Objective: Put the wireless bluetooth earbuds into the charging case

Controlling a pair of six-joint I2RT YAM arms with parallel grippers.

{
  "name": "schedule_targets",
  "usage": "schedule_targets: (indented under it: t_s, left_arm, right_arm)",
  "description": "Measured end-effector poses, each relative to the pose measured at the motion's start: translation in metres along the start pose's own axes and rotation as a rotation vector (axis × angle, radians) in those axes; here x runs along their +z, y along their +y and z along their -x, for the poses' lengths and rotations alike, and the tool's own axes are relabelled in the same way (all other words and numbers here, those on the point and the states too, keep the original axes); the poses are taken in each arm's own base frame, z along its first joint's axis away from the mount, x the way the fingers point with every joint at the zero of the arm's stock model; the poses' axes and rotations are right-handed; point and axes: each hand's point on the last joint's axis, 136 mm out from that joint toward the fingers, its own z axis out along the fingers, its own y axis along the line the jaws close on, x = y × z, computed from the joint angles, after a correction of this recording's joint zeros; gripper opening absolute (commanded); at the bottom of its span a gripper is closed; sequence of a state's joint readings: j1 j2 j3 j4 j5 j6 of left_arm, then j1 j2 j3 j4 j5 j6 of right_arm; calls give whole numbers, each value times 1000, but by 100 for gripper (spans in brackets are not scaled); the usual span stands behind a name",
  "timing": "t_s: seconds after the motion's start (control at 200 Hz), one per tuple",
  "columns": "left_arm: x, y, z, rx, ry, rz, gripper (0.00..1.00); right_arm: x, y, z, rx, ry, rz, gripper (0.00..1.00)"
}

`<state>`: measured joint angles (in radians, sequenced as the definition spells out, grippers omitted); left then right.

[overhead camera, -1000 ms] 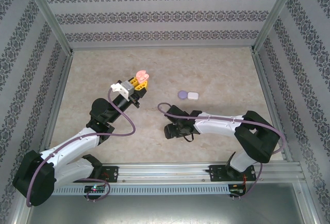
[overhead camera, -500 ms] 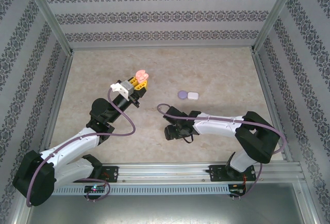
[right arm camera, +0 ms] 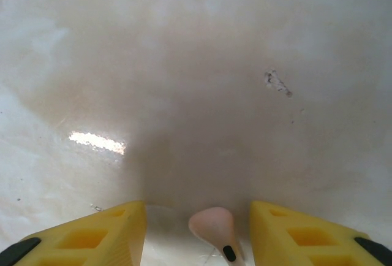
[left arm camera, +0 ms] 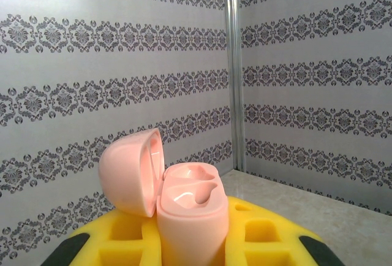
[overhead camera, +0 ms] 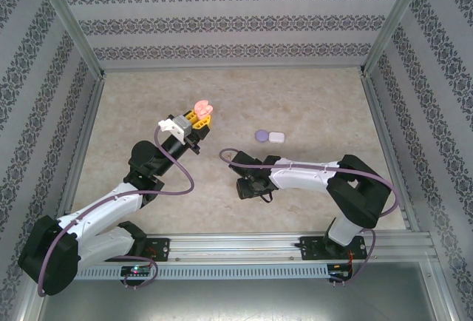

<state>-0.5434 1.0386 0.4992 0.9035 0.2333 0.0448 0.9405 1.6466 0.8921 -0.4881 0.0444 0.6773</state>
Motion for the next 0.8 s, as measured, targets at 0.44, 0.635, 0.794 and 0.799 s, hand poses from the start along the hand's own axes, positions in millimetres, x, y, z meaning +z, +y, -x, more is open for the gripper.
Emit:
schedule_targets:
  t_s: [0.44,0.635,0.794,0.799]
  left_arm:
    - [0,0,0,0,0,0,0]
    - [0,0,0,0,0,3,0]
    - [0,0,-1,0,3,3,0]
    - [0,1,-1,0,2,3,0]
  right_arm:
    - [2,-1,-1,-62,5,-73,40]
    - [3,0,-1,-80,5,-95,36]
    - [3,1,-2,-85,3,-96,35]
    - [3,1,-2,-85,3,-96,35]
